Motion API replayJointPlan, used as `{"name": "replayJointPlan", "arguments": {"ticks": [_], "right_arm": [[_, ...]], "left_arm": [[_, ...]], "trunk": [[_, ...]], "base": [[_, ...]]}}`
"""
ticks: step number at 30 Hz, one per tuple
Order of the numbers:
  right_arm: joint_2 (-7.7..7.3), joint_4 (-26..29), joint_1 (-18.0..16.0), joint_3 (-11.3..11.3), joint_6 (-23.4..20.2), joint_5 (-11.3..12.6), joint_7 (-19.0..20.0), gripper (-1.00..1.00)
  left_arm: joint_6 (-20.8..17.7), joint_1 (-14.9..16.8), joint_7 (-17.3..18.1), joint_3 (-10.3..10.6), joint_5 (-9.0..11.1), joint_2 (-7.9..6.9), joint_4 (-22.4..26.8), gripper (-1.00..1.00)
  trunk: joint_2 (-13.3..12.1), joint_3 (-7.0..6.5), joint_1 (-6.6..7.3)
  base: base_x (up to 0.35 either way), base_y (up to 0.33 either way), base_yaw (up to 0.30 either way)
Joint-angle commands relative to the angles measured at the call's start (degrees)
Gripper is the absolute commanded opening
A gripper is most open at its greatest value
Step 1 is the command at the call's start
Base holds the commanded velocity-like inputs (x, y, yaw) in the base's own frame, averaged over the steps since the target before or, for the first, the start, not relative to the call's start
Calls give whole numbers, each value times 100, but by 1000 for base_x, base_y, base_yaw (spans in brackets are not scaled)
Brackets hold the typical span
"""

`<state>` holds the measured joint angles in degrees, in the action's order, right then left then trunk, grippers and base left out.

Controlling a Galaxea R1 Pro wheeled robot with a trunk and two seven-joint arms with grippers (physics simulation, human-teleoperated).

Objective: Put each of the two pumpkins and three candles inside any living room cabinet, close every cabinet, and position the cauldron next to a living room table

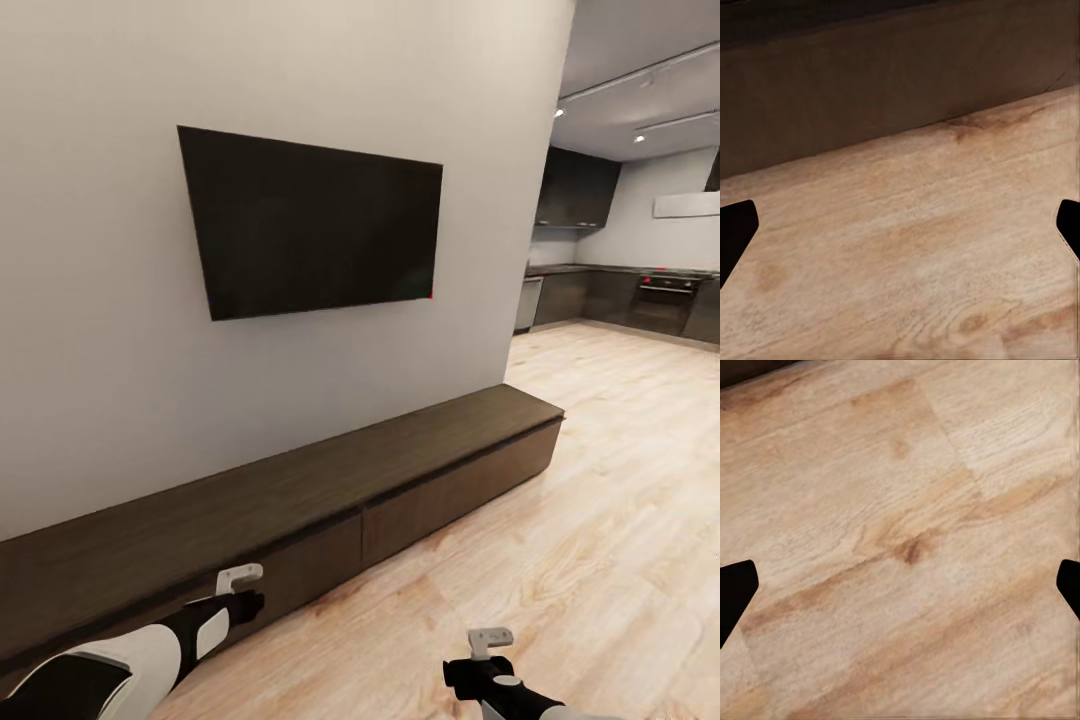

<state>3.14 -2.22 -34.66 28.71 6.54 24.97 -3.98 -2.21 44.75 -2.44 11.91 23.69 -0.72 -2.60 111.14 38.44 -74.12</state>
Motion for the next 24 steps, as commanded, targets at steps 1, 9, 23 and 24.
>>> {"name": "replayJointPlan", "arguments": {"ticks": [1,9,23,24], "right_arm": [[5,-24,-5,49,33,47,-3,100],[3,-24,3,57,39,33,1,100],[-4,-29,20,58,-9,25,4,100],[-28,-31,27,52,-16,25,3,100]], "left_arm": [[-19,-1,1,48,42,8,-4,100],[-30,-94,27,40,31,50,0,100],[-25,-185,-25,39,31,115,-4,100],[-25,-185,-27,39,31,116,-4,100]], "trunk": [[-39,-20,23],[-360,-206,199],[-921,-495,506],[-961,-517,528]], "base": [[0,0,-219],[0,0,-146],[0,0,-169],[0,0,-239]]}}
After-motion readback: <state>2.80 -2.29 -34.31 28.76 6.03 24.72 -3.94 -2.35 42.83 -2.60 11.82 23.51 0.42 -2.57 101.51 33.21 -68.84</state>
